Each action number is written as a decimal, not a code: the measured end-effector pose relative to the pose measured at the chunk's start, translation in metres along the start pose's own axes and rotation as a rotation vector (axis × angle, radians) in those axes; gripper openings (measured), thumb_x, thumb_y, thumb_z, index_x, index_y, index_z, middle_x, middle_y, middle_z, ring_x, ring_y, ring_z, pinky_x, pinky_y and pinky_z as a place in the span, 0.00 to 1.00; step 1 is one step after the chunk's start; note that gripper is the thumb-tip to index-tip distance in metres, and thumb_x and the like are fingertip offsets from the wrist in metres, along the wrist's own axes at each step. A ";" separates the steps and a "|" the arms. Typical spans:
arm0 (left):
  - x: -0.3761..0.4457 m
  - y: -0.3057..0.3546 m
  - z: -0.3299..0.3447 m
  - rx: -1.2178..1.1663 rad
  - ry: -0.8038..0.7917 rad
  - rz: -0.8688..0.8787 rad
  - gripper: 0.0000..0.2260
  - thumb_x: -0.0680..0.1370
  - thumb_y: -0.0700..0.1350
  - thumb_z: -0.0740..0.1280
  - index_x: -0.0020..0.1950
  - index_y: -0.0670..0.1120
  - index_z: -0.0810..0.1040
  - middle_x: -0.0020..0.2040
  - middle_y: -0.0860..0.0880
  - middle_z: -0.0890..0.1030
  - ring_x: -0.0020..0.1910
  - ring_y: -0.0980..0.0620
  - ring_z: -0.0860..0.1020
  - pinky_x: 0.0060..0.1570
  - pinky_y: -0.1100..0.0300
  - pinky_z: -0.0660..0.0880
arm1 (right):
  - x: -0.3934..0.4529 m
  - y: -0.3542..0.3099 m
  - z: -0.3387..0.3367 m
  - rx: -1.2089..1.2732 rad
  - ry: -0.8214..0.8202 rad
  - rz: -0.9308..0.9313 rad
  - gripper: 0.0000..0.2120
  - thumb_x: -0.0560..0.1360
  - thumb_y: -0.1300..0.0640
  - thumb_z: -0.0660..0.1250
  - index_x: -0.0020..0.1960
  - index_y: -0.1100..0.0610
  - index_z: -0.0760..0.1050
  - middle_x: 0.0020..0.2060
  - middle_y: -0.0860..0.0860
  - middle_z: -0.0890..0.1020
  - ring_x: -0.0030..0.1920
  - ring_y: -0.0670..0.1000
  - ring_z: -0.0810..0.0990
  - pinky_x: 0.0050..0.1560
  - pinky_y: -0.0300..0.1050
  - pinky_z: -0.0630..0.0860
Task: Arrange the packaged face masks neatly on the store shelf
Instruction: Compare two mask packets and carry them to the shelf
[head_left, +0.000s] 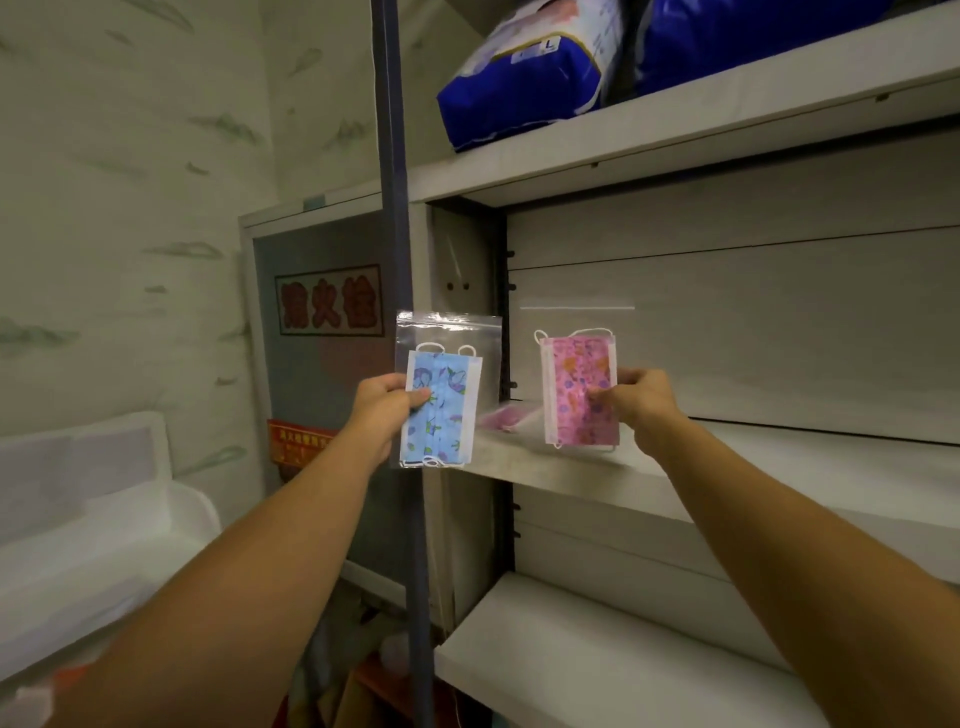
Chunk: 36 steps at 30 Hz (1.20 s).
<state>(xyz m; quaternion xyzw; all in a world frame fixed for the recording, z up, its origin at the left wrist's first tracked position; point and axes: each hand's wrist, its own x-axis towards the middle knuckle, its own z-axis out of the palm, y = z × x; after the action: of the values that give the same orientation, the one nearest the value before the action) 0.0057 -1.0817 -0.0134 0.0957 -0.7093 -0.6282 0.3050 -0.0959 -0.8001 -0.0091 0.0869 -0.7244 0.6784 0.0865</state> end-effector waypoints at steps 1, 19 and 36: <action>0.008 -0.004 0.000 -0.010 -0.016 -0.003 0.05 0.78 0.38 0.71 0.53 0.42 0.81 0.48 0.45 0.85 0.45 0.48 0.85 0.40 0.53 0.82 | 0.002 0.002 0.003 -0.004 0.007 0.002 0.16 0.74 0.66 0.74 0.61 0.62 0.77 0.48 0.52 0.81 0.50 0.55 0.82 0.52 0.51 0.80; 0.112 -0.040 0.036 -0.156 -0.109 0.003 0.04 0.77 0.35 0.71 0.49 0.43 0.81 0.47 0.45 0.86 0.47 0.45 0.85 0.49 0.47 0.82 | 0.092 0.008 0.040 0.021 0.006 -0.027 0.08 0.75 0.66 0.72 0.52 0.58 0.76 0.45 0.50 0.81 0.50 0.55 0.80 0.53 0.52 0.77; 0.178 -0.032 0.095 -0.270 -0.251 -0.001 0.04 0.77 0.34 0.71 0.48 0.43 0.81 0.45 0.47 0.86 0.41 0.53 0.85 0.39 0.57 0.81 | 0.151 0.020 0.015 0.003 0.246 -0.043 0.19 0.68 0.67 0.79 0.57 0.65 0.80 0.47 0.57 0.84 0.43 0.55 0.83 0.38 0.44 0.79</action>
<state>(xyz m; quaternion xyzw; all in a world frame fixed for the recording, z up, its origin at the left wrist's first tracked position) -0.1966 -1.1015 0.0093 -0.0249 -0.6508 -0.7250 0.2241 -0.2477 -0.8151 0.0077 0.0188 -0.7052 0.6830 0.1893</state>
